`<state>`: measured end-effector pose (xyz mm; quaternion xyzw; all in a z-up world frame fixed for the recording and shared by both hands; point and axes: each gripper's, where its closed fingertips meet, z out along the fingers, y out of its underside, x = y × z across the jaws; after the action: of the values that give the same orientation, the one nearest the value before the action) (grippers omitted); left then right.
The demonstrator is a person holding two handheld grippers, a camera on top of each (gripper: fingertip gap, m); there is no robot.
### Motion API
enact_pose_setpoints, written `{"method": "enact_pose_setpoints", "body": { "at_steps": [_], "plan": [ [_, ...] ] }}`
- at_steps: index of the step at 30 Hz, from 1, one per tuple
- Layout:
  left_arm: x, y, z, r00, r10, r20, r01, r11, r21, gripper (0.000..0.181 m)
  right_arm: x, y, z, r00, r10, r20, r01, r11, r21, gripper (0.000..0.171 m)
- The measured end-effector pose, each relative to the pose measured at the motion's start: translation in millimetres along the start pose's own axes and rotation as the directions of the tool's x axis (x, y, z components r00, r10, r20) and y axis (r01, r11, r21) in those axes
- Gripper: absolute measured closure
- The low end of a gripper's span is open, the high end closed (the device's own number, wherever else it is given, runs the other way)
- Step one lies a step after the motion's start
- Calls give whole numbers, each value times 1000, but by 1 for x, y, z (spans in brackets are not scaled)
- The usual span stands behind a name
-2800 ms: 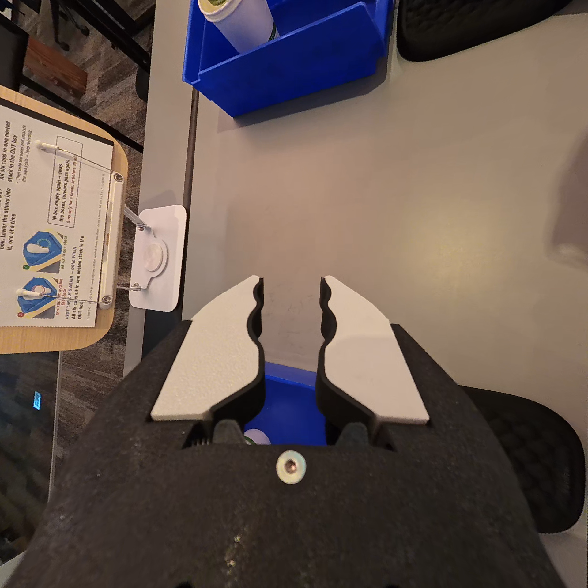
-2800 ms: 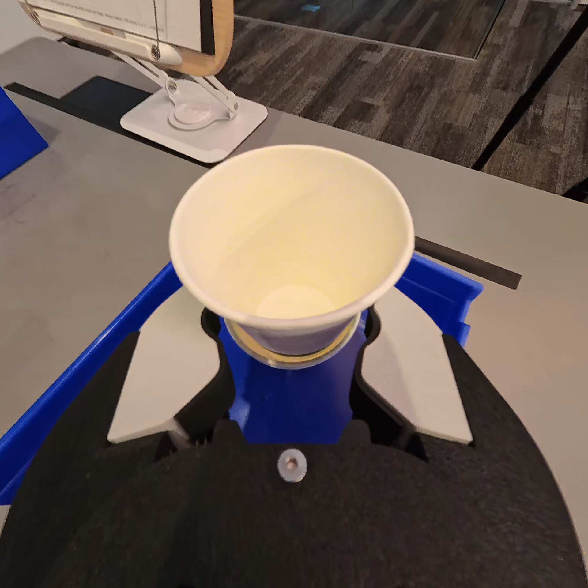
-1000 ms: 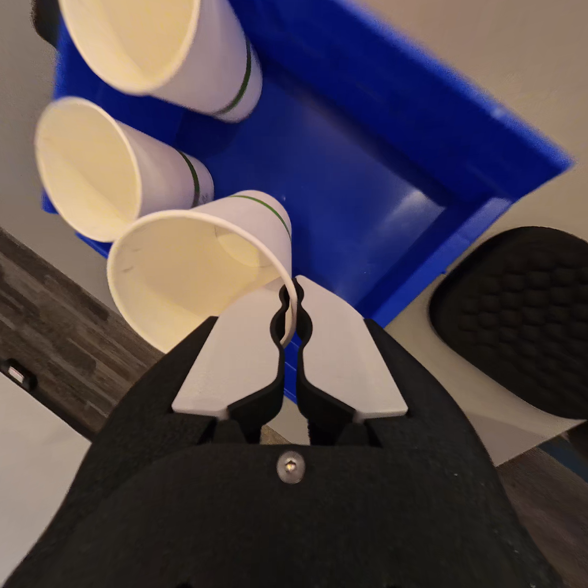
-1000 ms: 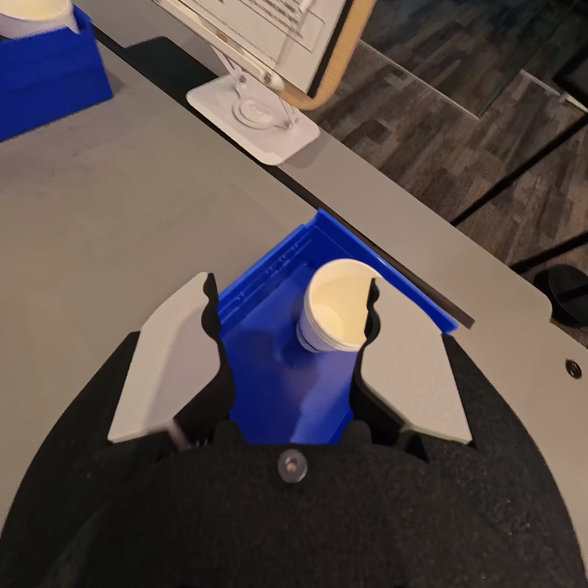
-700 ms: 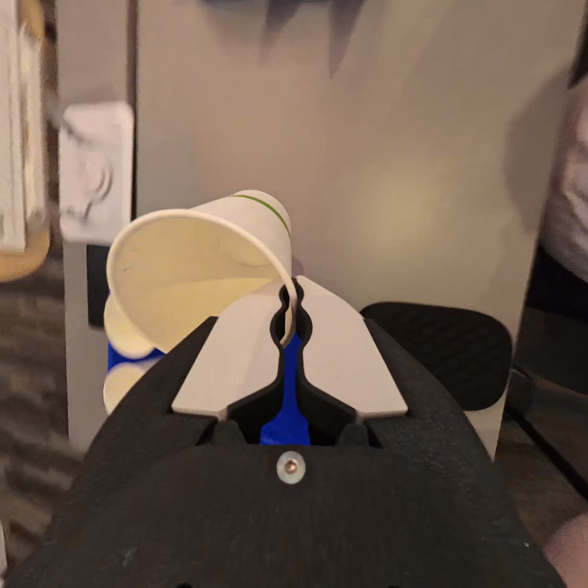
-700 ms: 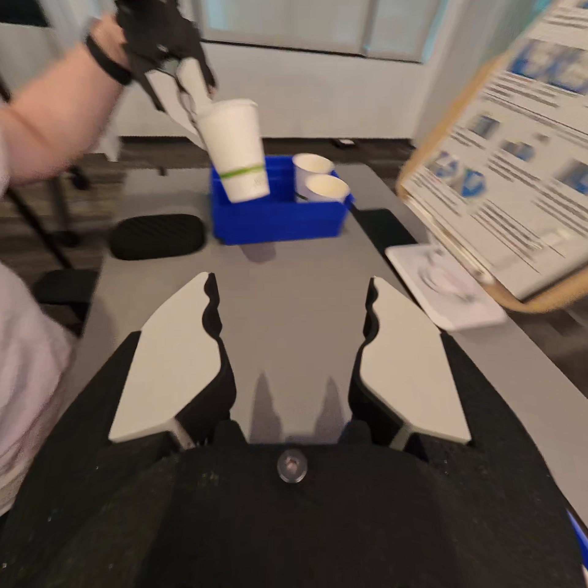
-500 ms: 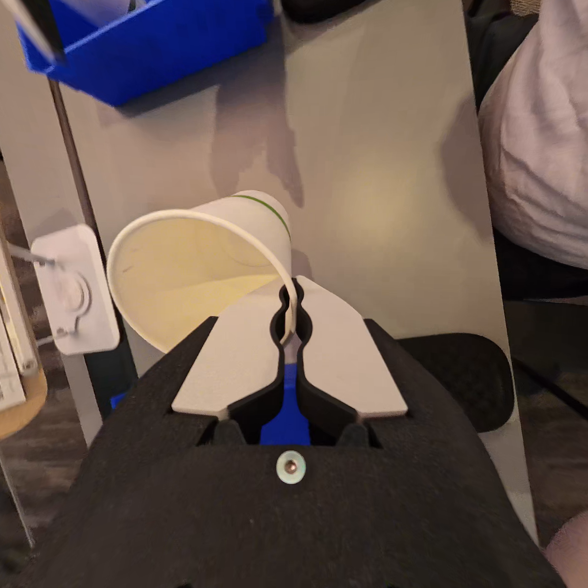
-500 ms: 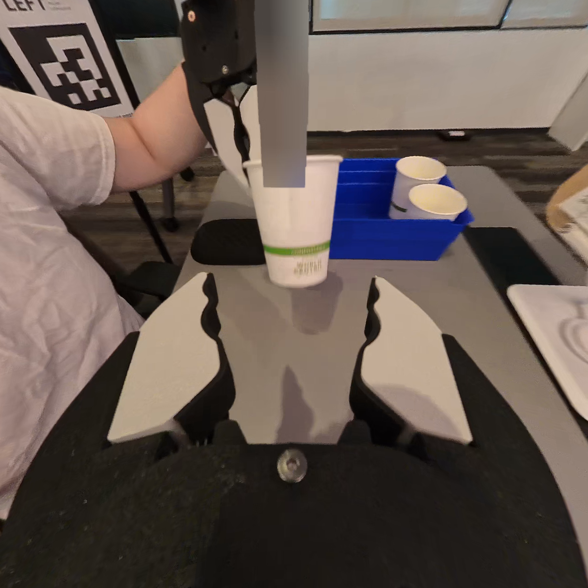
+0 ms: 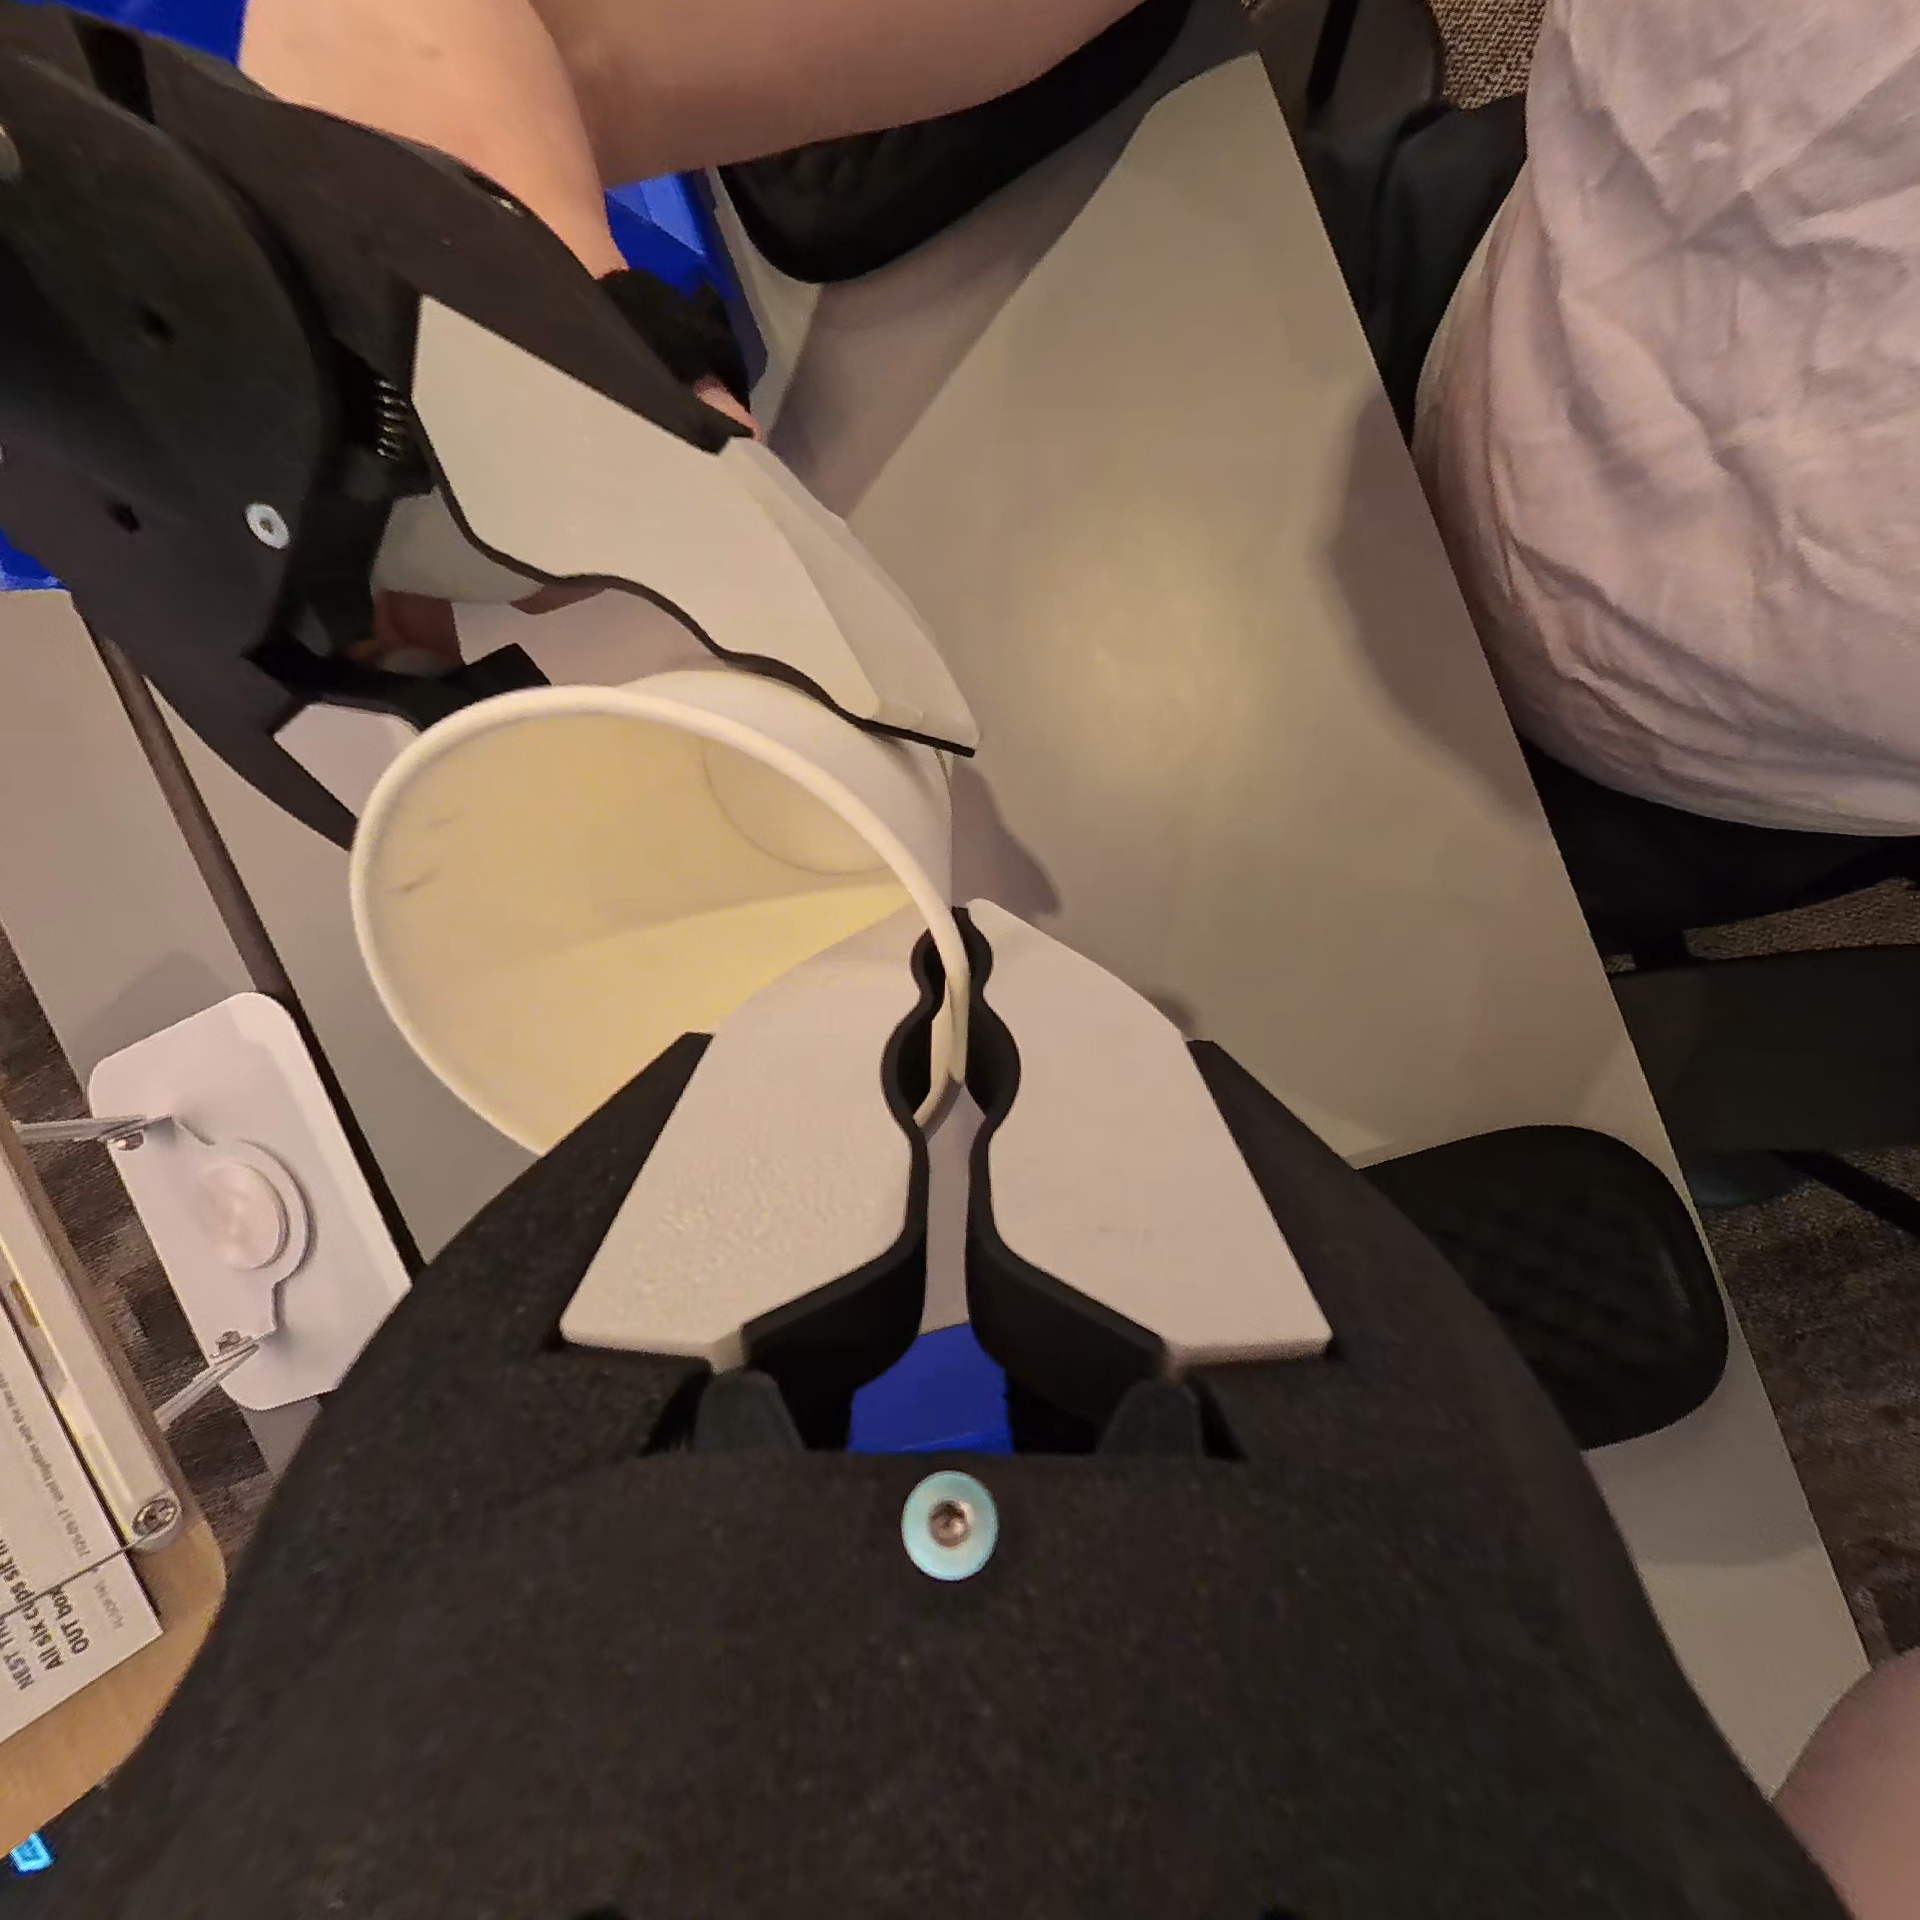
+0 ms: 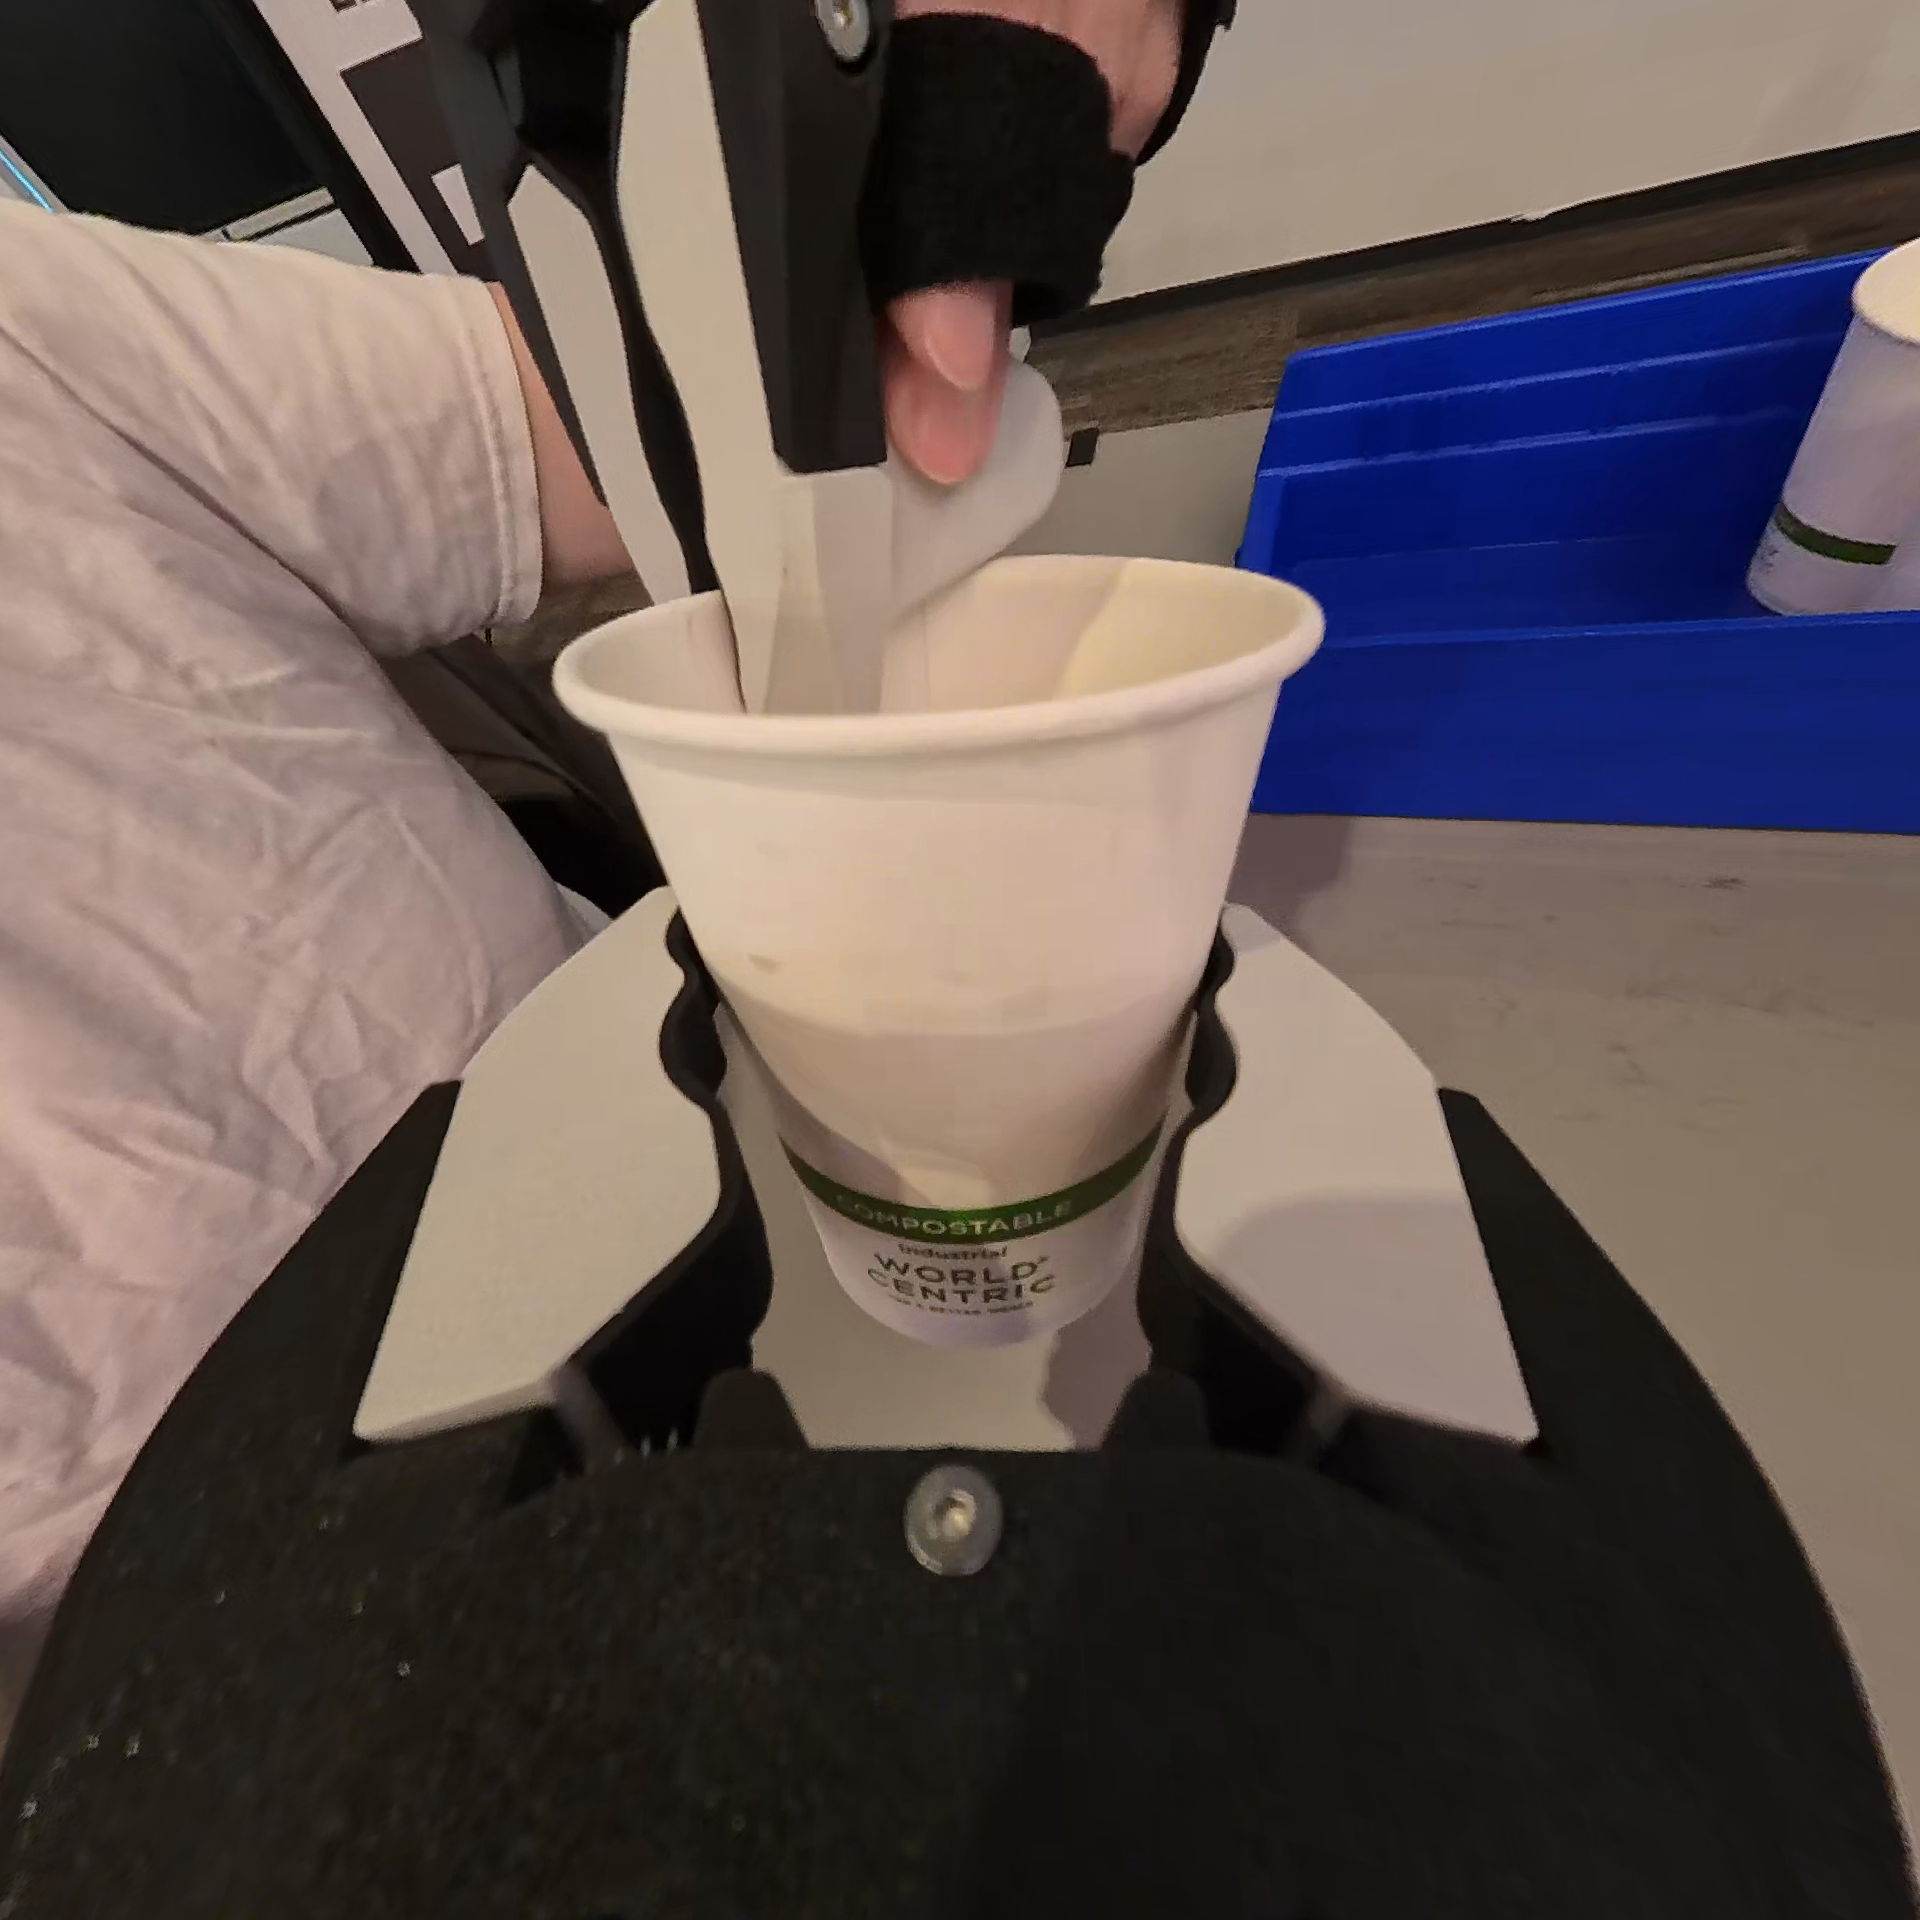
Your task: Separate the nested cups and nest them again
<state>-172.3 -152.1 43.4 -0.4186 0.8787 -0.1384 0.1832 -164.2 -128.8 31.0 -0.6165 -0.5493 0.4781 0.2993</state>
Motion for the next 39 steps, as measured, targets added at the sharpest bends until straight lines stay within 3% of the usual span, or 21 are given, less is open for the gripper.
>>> {"method": "enact_pose_setpoints", "body": {
  "at_steps": [7, 11, 15, 18, 21, 23, 25, 27, 31, 34, 39],
  "plan": [
    [1, 4, 5, 1000, -17, 12, 18, 1000, -19, 180, 4, 10, 4, 999, -31, -21, 30, 997, -66, 85],
    [-10, -5, -7, 994, -71, 87, 65, 995, 76, 163, 13, 12, 4, 998, -25, -58, 20, 997, -76, 85],
    [-25, -2, -29, 962, -116, 245, 83, 986, 143, 149, 26, 13, -12, 993, 1, -116, -8, 998, -58, 86],
    [-28, 5, -47, 929, -193, 315, 128, 968, 216, 149, 42, 8, -56, 970, 9, -244, -9, 1000, 1, 85],
    [-22, 20, -53, 902, -253, 349, 174, 954, 243, 149, 63, -11, -142, 872, 27, -489, 83, 976, 201, 85],
    [-15, 33, -51, 890, -275, 363, 198, 951, 235, 149, 70, -19, -218, 737, 74, -671, 220, 913, 343, 86],
    [-8, 44, -46, 884, -293, 364, 223, 949, 222, 149, 84, 6, -292, 514, 206, -833, 253, 891, 376, 86],
    [-3, 53, -43, 878, -306, 368, 243, 947, 209, 149, 90, 34, -331, 411, 282, -867, 244, 882, 403, 86],
    [2, 58, -40, 875, -315, 368, 256, 946, 201, 150, 106, 74, -364, 348, 427, -835, 209, 832, 513, 86],
    [3, 56, -40, 876, -308, 371, 250, 948, 197, 150, 117, 104, -367, 295, 425, -856, 118, 873, 474, 85],
    [5, 53, -37, 886, -285, 365, 236, 956, 172, 150, 126, 122, -365, 319, 460, -829, 79, 858, 507, 85]
  ]
}}
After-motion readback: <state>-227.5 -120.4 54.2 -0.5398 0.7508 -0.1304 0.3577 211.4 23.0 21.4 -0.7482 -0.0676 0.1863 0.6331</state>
